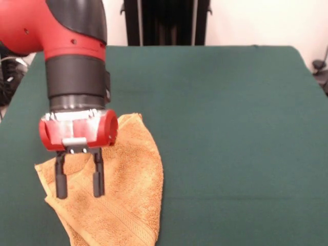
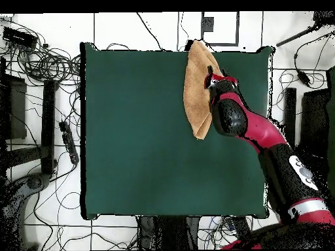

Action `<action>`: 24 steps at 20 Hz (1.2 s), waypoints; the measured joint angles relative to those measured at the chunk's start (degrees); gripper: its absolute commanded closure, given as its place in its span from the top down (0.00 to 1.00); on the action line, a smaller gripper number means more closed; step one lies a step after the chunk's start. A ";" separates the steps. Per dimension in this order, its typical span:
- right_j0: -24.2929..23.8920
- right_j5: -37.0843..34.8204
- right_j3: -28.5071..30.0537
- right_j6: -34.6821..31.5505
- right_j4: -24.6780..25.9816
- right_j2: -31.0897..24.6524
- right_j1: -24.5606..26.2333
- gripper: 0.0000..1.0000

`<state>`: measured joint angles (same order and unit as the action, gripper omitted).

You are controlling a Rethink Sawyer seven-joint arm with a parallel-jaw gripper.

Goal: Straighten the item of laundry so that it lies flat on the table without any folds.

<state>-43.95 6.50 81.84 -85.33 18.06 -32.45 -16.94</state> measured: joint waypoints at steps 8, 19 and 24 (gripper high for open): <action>-0.31 -1.97 -9.80 0.00 -0.57 -0.77 10.09 1.00; -10.66 -10.14 -9.95 0.00 1.18 -10.22 13.71 1.00; -15.30 -10.77 -6.38 0.00 2.21 -10.44 11.77 1.00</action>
<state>-59.25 -4.27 75.45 -85.33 20.27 -42.89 -5.17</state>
